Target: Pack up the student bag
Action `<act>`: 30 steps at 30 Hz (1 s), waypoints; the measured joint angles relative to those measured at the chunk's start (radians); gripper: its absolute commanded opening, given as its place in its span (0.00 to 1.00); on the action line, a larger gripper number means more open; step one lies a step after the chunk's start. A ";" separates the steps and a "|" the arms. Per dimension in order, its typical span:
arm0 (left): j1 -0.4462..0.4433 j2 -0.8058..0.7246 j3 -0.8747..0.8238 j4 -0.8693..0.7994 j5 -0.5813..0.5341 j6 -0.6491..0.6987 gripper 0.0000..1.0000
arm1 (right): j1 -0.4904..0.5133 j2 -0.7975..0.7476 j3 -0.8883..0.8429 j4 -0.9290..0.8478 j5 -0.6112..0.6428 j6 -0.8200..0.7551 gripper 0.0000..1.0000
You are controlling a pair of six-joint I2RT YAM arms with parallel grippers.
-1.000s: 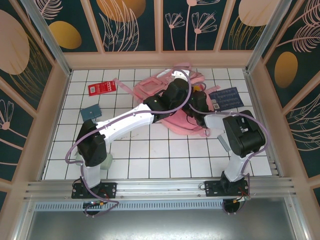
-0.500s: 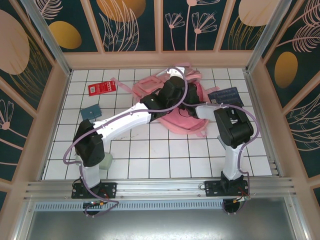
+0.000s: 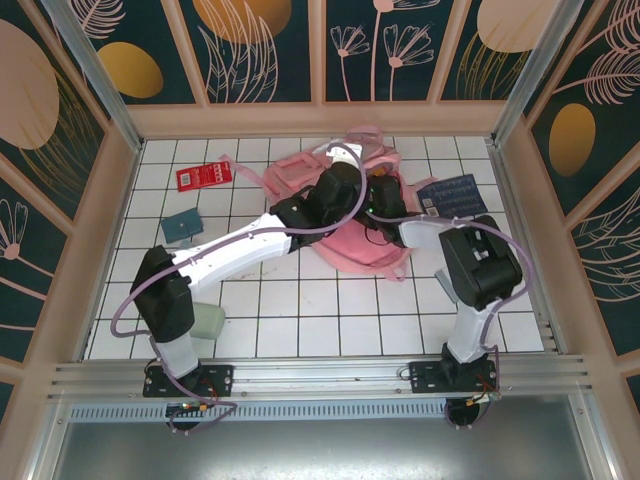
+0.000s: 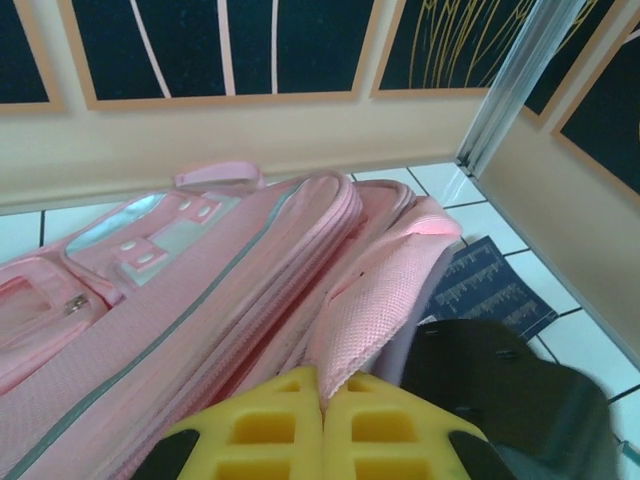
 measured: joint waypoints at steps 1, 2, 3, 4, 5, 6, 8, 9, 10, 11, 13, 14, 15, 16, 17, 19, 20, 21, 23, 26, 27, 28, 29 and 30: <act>0.003 -0.012 -0.010 -0.008 0.000 0.000 0.00 | 0.003 -0.032 -0.021 -0.011 0.008 -0.008 0.55; 0.009 -0.027 -0.024 -0.017 0.002 -0.001 0.00 | 0.007 -0.067 -0.040 -0.021 0.015 -0.016 0.55; 0.018 -0.043 -0.040 -0.024 0.003 -0.002 0.00 | 0.014 -0.106 -0.060 -0.031 0.023 -0.030 0.56; 0.028 -0.058 -0.058 -0.027 0.003 -0.005 0.00 | 0.022 -0.143 -0.075 -0.038 0.029 -0.039 0.56; 0.041 -0.076 -0.078 -0.031 0.002 -0.009 0.00 | 0.032 -0.190 -0.094 -0.043 0.037 -0.048 0.56; 0.055 -0.093 -0.098 -0.036 0.002 -0.013 0.00 | 0.042 -0.237 -0.115 -0.047 0.044 -0.058 0.56; 0.079 -0.119 -0.131 -0.040 -0.003 -0.020 0.00 | 0.055 -0.319 -0.153 -0.054 0.055 -0.071 0.56; 0.090 -0.130 -0.146 -0.043 -0.012 -0.024 0.00 | 0.058 -0.361 -0.175 -0.060 0.065 -0.076 0.56; 0.098 -0.140 -0.160 -0.045 -0.023 -0.026 0.00 | 0.058 -0.401 -0.197 -0.071 0.077 -0.082 0.57; 0.104 -0.148 -0.171 -0.048 -0.030 -0.028 0.00 | 0.058 -0.433 -0.215 -0.081 0.088 -0.088 0.57; 0.116 -0.163 -0.193 -0.050 -0.052 -0.031 0.00 | 0.054 -0.502 -0.256 -0.116 0.114 -0.097 0.57; 0.120 -0.167 -0.199 -0.053 -0.060 -0.032 0.00 | 0.053 -0.525 -0.267 -0.134 0.122 -0.100 0.57; 0.122 -0.172 -0.204 -0.054 -0.071 -0.033 0.00 | 0.050 -0.549 -0.278 -0.155 0.130 -0.106 0.57; 0.124 -0.175 -0.209 -0.056 -0.080 -0.035 0.00 | 0.046 -0.571 -0.287 -0.170 0.138 -0.111 0.57; 0.125 -0.178 -0.212 -0.058 -0.087 -0.035 0.00 | 0.042 -0.591 -0.296 -0.181 0.146 -0.115 0.57; 0.126 -0.183 -0.221 -0.058 -0.098 -0.040 0.00 | 0.017 -0.640 -0.320 -0.206 0.157 -0.119 0.58; 0.125 -0.185 -0.226 -0.058 -0.101 -0.043 0.00 | 0.002 -0.658 -0.331 -0.212 0.160 -0.121 0.58; 0.125 -0.187 -0.231 -0.058 -0.101 -0.046 0.00 | -0.023 -0.678 -0.342 -0.221 0.163 -0.121 0.59; 0.125 -0.191 -0.245 -0.057 -0.097 -0.052 0.00 | -0.080 -0.701 -0.356 -0.226 0.169 -0.123 0.60; 0.125 -0.203 -0.282 -0.042 -0.076 -0.062 0.08 | -0.180 -0.702 -0.359 -0.230 0.178 -0.122 0.67; 0.125 -0.208 -0.296 -0.037 -0.067 -0.065 0.10 | -0.210 -0.697 -0.359 -0.230 0.183 -0.122 0.69; 0.125 -0.211 -0.307 -0.034 -0.058 -0.069 0.13 | -0.233 -0.690 -0.358 -0.229 0.193 -0.122 0.71; 0.125 -0.213 -0.319 -0.029 -0.046 -0.072 0.16 | -0.258 -0.677 -0.356 -0.228 0.202 -0.122 0.72; 0.125 -0.216 -0.332 -0.023 -0.036 -0.077 0.17 | -0.282 -0.658 -0.353 -0.226 0.210 -0.122 0.73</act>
